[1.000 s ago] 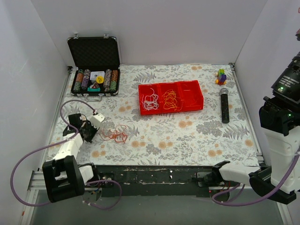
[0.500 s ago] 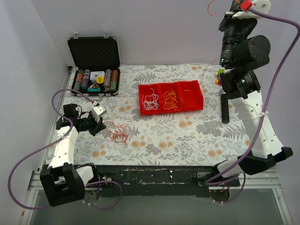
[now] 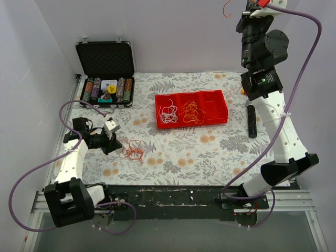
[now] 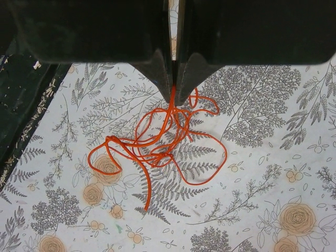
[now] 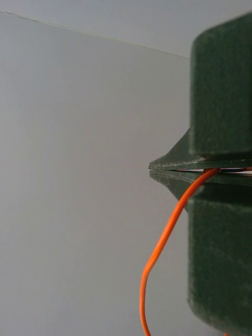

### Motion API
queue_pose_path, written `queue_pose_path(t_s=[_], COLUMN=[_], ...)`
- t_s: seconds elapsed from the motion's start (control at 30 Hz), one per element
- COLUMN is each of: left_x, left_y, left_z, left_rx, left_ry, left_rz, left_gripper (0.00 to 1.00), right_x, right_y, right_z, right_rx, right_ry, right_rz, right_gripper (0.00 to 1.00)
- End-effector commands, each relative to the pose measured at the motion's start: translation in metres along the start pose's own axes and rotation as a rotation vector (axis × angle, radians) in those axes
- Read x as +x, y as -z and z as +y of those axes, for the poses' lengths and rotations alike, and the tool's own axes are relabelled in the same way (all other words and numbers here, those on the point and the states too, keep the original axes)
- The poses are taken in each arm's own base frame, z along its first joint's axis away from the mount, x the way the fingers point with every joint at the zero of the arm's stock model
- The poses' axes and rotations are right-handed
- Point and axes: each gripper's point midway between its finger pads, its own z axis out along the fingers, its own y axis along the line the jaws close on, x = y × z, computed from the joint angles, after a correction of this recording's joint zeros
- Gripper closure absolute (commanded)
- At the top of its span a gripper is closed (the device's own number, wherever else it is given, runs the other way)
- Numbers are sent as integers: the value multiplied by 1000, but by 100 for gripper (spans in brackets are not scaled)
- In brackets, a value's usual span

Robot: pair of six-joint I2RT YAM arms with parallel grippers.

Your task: Untangle the cables

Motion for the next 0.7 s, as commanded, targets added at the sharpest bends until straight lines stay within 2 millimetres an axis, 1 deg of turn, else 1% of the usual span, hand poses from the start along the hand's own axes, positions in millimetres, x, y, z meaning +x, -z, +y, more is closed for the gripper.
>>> queue_pose_path(t_s=[0.0,0.1,0.27,0.43,0.53,0.67], left_x=[-13,-12,-9,-5,-4,-5], left_y=[3,3,1,-1,-1,-1], left_z=[-5,-6,-7,-9,-10,-10], left_rx=[10,11,15,20,22,21], left_ry=[-41,-37,-34,-24,-24,-28], left_rz=[-46,-43,-42,-42,-41,-41], left_gripper=[100,100,100,100,100,100], right_x=[28,35,31,16,3,-6], right_y=[-10,-13,-18,-18,-17,-17], right_z=[1,-1,-1,-1,-3,-2], right_rx=[-21,-19,-28,-36,-40,-52], right_ry=[-78,-89,-104,-117,-128,-138], right_rz=[44,54,41,12,-15,-39], right_gripper=[99,99,99,99,99,99])
